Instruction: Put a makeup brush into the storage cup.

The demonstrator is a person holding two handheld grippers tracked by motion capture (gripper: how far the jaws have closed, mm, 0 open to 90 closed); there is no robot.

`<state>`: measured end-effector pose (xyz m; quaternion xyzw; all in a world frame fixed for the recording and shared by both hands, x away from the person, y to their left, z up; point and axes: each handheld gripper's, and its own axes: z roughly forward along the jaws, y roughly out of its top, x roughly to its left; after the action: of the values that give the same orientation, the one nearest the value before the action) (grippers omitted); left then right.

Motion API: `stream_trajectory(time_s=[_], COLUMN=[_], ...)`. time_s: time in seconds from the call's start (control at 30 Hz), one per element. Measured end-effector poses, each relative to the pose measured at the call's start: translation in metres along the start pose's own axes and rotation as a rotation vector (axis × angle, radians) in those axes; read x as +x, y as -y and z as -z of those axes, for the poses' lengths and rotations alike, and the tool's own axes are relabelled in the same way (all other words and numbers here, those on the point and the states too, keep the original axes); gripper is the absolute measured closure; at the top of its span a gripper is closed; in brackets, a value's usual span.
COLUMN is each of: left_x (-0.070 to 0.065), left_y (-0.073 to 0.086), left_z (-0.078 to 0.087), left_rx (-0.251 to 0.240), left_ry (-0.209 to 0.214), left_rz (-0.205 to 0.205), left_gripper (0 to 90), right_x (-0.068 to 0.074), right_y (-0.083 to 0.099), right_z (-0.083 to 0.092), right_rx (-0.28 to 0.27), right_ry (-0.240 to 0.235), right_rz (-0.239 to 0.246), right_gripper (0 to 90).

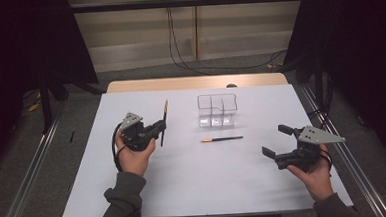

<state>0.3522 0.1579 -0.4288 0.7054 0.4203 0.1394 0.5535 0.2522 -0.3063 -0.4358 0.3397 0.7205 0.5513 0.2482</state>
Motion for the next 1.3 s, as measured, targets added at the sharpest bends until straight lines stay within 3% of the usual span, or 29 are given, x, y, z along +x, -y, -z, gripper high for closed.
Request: stream_trajectory(time_s=[0.13,0.57,0.63,0.97,1.0,1.3], left_x=[-0.001,-0.004,-0.007,-0.020,-0.023,-0.035], left_y=[0.001,-0.001,-0.001,-0.001,-0.001,0.000], left_z=[-0.001,-0.003,-0.004,-0.011,-0.012,-0.019], left_rx=[-0.024,-0.035,-0.035,-0.041,-0.040,-0.031], left_ry=[0.017,0.086,0.080,0.162,0.153,0.210], left_rz=[0.002,-0.010,-0.013,-0.052,-0.046,-0.055], left_gripper=[83.9,83.8,83.8,83.8,83.8,83.8], right_x=[0.000,-0.002,-0.002,-0.001,-0.001,0.001], right_y=[0.000,0.000,0.001,0.001,0.001,0.001], right_z=[-0.001,-0.002,-0.002,-0.007,-0.007,-0.008], right_rx=[0.006,-0.001,0.003,0.004,0.005,0.006], right_ry=[-0.014,-0.008,-0.005,-0.011,-0.012,-0.015], right_rz=[0.003,-0.017,-0.022,-0.026,-0.024,-0.018], right_gripper=[0.4,0.4,0.4,0.4,0.4,0.4])
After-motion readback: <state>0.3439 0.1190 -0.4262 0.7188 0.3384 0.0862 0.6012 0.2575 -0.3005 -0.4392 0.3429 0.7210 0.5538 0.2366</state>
